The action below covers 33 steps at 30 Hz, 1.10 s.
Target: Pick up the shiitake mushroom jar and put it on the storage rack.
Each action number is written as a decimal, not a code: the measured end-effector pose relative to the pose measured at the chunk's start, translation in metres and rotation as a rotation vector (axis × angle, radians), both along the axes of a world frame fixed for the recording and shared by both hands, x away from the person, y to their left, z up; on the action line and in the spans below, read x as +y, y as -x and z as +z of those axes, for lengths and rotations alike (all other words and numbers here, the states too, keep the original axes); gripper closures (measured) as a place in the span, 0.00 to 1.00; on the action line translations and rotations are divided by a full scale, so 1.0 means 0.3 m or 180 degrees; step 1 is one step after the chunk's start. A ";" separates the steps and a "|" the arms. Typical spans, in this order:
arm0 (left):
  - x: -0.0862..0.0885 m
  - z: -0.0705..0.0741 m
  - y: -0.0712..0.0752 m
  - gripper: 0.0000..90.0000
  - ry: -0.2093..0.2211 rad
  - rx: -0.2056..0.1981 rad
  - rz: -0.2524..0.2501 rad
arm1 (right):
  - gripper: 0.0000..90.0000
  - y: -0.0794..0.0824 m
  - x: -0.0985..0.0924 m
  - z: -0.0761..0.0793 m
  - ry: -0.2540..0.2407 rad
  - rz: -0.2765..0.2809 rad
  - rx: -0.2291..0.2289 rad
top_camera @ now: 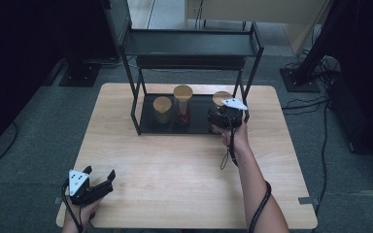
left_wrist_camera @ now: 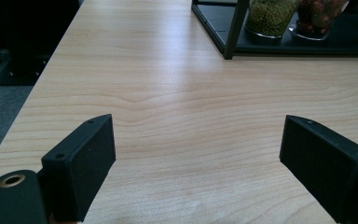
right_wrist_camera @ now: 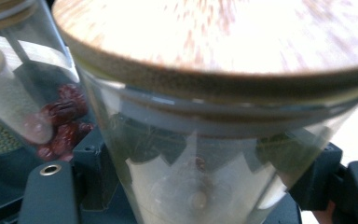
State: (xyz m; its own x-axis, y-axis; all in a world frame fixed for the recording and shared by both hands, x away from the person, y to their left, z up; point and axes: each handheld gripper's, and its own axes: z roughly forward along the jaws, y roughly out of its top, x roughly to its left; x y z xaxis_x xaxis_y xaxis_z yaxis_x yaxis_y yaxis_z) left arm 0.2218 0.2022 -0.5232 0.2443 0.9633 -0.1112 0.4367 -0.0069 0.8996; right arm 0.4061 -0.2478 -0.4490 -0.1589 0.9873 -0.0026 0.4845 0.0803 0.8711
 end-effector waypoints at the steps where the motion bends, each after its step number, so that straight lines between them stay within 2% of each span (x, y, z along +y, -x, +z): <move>1: 0.000 0.000 0.000 0.12 0.0000 0.0001 0.0000 | 0.27 -0.005 -0.001 0.000 -0.0001 -0.0013 0.0001; 9: 0.001 0.000 -0.001 0.12 0.0011 0.0008 0.0001 | 0.27 -0.043 -0.006 -0.015 -0.0010 -0.0082 0.0025; 22: 0.002 0.000 -0.002 0.12 0.0026 0.0017 -0.0004 | 0.27 -0.093 0.020 -0.041 0.0010 -0.0133 -0.0025; 33: 0.000 0.000 0.002 0.12 0.0005 -0.0008 0.0012 | 0.27 -0.111 0.041 -0.046 0.0014 -0.0141 -0.0026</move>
State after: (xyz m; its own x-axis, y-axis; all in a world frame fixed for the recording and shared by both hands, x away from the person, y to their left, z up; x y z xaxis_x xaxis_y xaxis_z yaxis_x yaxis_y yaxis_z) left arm 0.2213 0.2023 -0.5232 0.2410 0.9640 -0.1121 0.4346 -0.0038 0.9006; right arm 0.4395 -0.2354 -0.4627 -0.1149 0.9933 -0.0081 0.4805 0.0627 0.8747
